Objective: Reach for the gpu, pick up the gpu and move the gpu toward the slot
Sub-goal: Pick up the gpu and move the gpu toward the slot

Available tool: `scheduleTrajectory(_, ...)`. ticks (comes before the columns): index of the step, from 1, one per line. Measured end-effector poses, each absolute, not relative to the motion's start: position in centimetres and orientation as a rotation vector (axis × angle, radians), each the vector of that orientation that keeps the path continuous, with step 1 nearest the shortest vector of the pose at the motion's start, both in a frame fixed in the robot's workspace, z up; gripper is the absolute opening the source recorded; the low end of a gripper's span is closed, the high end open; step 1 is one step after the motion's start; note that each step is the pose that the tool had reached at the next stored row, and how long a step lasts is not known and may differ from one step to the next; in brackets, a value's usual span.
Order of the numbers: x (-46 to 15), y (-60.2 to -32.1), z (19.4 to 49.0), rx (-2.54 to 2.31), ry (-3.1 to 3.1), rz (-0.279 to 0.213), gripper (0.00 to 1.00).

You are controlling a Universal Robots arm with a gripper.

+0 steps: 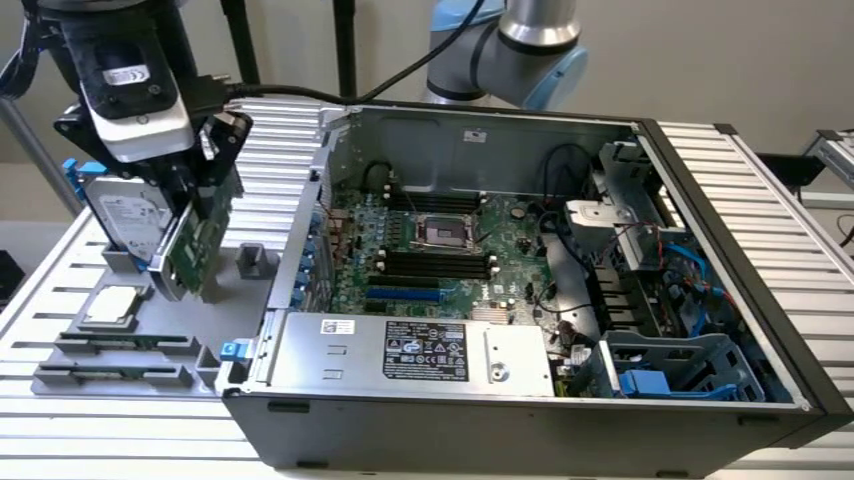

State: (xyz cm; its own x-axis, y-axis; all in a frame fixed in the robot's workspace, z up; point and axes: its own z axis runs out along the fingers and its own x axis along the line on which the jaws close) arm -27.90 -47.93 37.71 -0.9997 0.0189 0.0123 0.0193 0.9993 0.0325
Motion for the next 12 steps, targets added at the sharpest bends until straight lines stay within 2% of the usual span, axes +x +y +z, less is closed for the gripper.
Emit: scheduleTrajectory(12, -23.5, -48.9, 43.0, -0.026, -3.127, -0.058, 0.27)
